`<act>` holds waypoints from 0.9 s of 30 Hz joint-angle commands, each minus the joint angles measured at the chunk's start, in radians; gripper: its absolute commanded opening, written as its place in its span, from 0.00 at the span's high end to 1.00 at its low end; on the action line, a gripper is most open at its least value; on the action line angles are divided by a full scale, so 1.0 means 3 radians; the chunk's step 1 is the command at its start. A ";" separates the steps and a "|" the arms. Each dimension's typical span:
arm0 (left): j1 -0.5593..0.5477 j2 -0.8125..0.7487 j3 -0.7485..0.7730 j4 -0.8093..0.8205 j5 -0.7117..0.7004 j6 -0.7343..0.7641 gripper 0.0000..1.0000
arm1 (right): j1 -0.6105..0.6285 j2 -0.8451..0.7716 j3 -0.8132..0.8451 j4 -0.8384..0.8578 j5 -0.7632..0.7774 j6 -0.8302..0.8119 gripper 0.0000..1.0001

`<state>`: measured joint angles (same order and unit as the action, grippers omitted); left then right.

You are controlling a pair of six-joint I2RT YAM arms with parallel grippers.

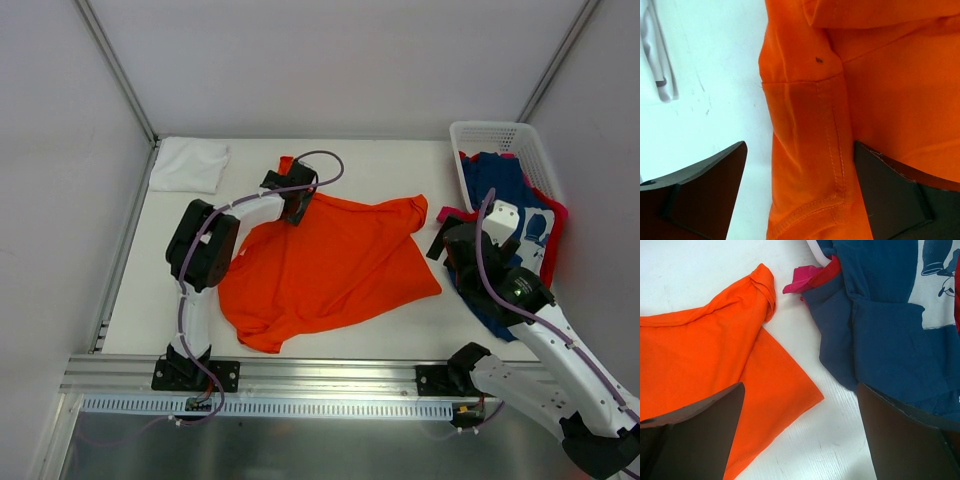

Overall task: Fold and stack the t-shirts
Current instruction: Flatten the tshirt out

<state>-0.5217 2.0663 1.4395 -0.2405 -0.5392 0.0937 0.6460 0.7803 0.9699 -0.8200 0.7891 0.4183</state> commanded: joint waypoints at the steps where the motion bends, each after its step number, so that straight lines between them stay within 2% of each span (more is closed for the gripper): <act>1: 0.0036 0.0102 0.0136 -0.0149 -0.0197 0.0046 0.13 | 0.0015 -0.0029 0.0009 -0.0028 0.0105 0.0037 0.01; 9: 0.0036 0.0205 0.0254 -0.0246 -0.0294 0.0061 0.22 | 0.0020 -0.0085 -0.0037 0.0003 0.0126 0.0027 0.00; 12: 0.0036 0.0215 0.0264 -0.0252 -0.0335 0.0051 0.33 | 0.0015 -0.0090 -0.0073 0.0033 0.0126 0.0027 0.01; 16: 0.0062 0.0230 0.0310 -0.0257 -0.0391 0.0041 0.56 | 0.0015 -0.0070 -0.0139 0.0079 0.0121 0.0027 0.01; 17: 0.0067 0.0230 0.0320 -0.0262 -0.0401 0.0041 0.68 | 0.0015 -0.0065 -0.0150 0.0095 0.0126 0.0027 0.00; 19: 0.0087 0.0245 0.0366 -0.0277 -0.0467 0.0041 0.79 | 0.0015 -0.0045 -0.0165 0.0110 0.0131 0.0022 0.01; 20: 0.0097 0.0251 0.0381 -0.0287 -0.0478 0.0041 0.88 | 0.0015 -0.0039 -0.0175 0.0130 0.0131 0.0022 0.00; 23: 0.0133 0.0251 0.0448 -0.0293 -0.0498 0.0061 1.00 | 0.0015 -0.0014 -0.0191 0.0161 0.0146 0.0012 0.01; 27: 0.0184 0.0240 0.0565 -0.0328 -0.0493 0.0137 1.00 | 0.0020 0.0037 -0.0211 0.0207 0.0162 -0.0014 0.01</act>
<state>-0.4824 2.1448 1.5555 -0.3237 -0.6586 0.1188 0.6460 0.7822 0.9173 -0.7918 0.8047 0.4171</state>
